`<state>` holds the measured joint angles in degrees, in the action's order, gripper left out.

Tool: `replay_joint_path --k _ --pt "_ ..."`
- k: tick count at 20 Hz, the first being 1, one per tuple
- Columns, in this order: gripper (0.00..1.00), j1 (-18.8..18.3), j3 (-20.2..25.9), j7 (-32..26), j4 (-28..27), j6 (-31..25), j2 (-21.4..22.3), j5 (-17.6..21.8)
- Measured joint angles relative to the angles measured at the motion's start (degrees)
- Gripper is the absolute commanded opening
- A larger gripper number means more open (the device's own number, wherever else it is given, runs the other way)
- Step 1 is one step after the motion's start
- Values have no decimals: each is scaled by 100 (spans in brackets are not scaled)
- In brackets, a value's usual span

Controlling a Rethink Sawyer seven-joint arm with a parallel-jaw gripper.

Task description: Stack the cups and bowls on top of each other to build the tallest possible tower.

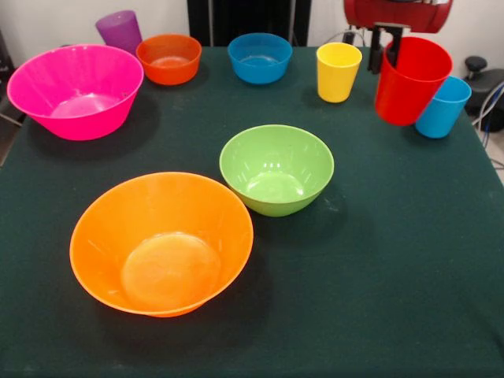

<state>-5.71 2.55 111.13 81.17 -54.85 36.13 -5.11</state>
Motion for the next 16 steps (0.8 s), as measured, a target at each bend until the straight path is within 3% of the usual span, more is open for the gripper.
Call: replay_joint_path --k 5,6,11,12,16 --pt "0 109 -16 0 1 39 -81 -84" --pt "100 150 -48 0 1 108 -131 -83" --pt "100 191 -87 0 1 207 -164 -88" --pt "0 206 -120 0 0 296 -190 -89" --pt "0 205 -127 0 0 344 -208 -105"
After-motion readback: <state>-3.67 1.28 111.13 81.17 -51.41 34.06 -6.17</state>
